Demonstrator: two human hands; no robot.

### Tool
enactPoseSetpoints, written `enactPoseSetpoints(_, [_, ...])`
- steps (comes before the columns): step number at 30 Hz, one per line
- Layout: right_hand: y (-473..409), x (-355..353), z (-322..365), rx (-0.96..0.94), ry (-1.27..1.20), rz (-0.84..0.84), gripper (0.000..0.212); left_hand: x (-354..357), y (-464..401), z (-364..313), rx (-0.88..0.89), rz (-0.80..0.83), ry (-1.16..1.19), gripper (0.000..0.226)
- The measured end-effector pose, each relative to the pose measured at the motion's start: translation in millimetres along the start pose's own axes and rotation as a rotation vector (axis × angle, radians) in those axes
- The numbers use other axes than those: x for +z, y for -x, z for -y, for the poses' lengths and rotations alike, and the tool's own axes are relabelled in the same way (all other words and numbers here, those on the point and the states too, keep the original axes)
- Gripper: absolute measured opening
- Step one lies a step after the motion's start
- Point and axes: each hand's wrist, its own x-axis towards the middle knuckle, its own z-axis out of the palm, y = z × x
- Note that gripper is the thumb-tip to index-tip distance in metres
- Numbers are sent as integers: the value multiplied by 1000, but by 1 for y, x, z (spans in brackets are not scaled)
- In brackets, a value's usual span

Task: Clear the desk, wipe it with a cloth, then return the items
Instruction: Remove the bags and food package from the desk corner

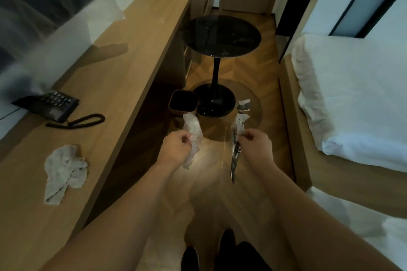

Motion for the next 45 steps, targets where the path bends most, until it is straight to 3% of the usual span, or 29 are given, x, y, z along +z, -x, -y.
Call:
enactPoseSetpoints(10, [-188,-18,8,12,-26,46,16,43,-159,-76,-24,13,-68,18])
enactPoseSetpoints(18, [-315,-37,26,27,-80,92,9,73,-268,-145,-30,35,5,13])
enactPoseSetpoints(36, [-598,47,136,-7,35,214,5,77,-582,-144,-251,4,52,13])
enactPoseSetpoints(42, [-660,85,154,-70,147,395,13,77,-621,-130,-367,-18,65,16])
enactPoseSetpoints(45, [-676,109,162,-114,206,605,14,58,-616,-110,-496,-103,90,18])
